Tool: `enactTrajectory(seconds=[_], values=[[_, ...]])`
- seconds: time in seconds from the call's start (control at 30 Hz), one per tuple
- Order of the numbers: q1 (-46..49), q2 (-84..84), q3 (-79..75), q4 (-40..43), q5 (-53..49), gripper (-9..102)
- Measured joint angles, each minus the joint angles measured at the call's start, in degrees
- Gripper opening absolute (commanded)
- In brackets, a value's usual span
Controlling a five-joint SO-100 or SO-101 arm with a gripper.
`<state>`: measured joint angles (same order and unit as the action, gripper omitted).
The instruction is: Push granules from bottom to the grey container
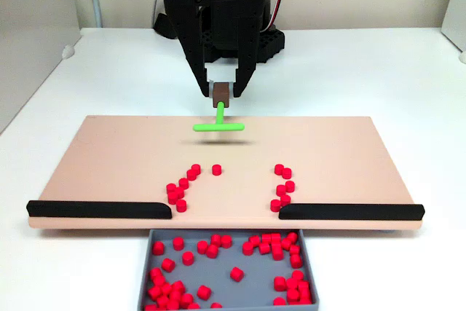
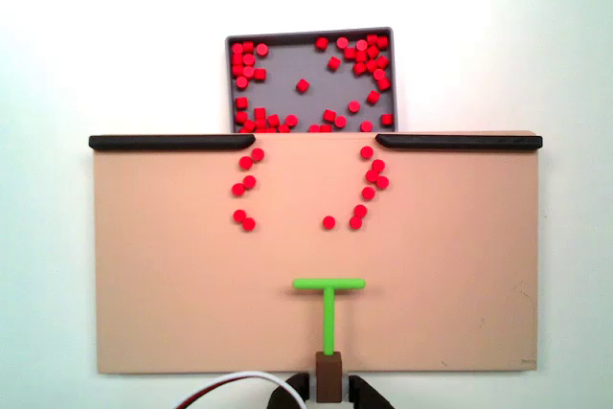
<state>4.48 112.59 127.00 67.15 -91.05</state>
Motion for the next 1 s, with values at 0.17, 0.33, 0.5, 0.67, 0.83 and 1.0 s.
enactTrajectory(seconds=[0.17,0.33,0.5,0.67,0.83,1.0], values=[[0.0,0.0,1.23,-2.29,1.14,0],[0.0,-0.18,2.11,-4.66,1.14,0],[-0.26,-2.37,2.11,-4.66,0.79,0],[-0.44,-3.16,2.11,-5.36,-0.79,0],[-0.44,-3.43,2.11,-5.45,-1.23,0],[-0.44,-5.19,2.11,-7.73,-1.67,0]])
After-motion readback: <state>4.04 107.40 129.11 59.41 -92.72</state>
